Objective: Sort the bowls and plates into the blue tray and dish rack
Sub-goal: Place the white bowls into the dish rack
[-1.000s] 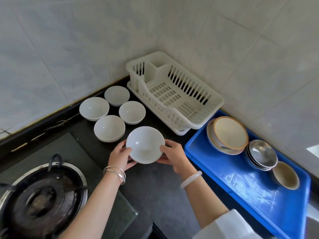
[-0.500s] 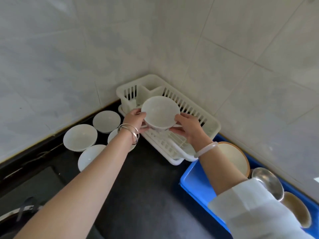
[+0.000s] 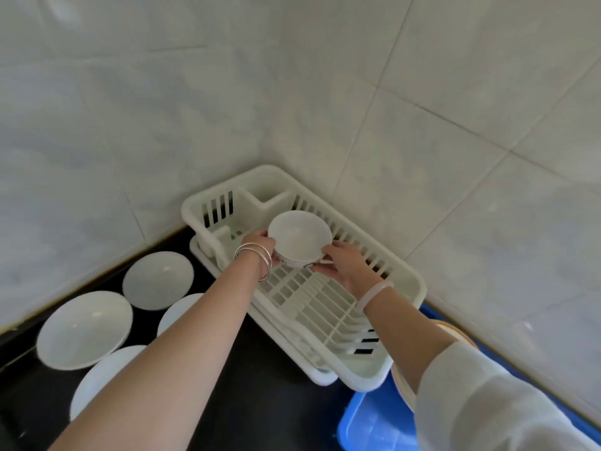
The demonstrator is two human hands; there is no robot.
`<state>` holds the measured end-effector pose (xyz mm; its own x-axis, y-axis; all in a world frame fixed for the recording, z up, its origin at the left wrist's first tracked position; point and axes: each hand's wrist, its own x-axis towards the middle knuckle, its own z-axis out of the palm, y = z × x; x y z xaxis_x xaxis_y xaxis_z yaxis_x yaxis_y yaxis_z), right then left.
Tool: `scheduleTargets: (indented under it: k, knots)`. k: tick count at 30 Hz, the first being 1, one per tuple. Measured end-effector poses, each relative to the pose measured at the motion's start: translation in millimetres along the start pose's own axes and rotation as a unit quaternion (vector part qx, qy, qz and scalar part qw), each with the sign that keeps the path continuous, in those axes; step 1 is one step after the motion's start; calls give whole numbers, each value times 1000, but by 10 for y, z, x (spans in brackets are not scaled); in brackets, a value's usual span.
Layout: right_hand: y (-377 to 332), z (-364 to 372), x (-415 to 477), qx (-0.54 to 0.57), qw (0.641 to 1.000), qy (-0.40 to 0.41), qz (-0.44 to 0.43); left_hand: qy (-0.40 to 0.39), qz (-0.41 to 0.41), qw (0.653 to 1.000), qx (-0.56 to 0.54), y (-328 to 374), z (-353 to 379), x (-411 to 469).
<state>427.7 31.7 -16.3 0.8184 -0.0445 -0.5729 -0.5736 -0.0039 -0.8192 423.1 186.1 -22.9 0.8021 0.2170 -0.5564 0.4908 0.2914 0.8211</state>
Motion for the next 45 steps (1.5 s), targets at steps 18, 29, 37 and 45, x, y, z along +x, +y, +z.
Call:
scheduleTargets:
  k: [18, 29, 37, 45]
  knots:
    - [77, 165, 435, -13, 1000, -27, 5, 38, 14, 991, 125, -175, -99, 703]
    - [71, 118, 189, -65, 998, 9, 18, 33, 33, 991, 122, -66, -123, 363]
    - [-48, 153, -472, -100, 993, -20, -50, 4, 83, 991, 101, -43, -346, -424]
    - [259, 565, -1395, -153, 979, -102, -87, 82, 159, 969, 173, -458, -1092, -1384]
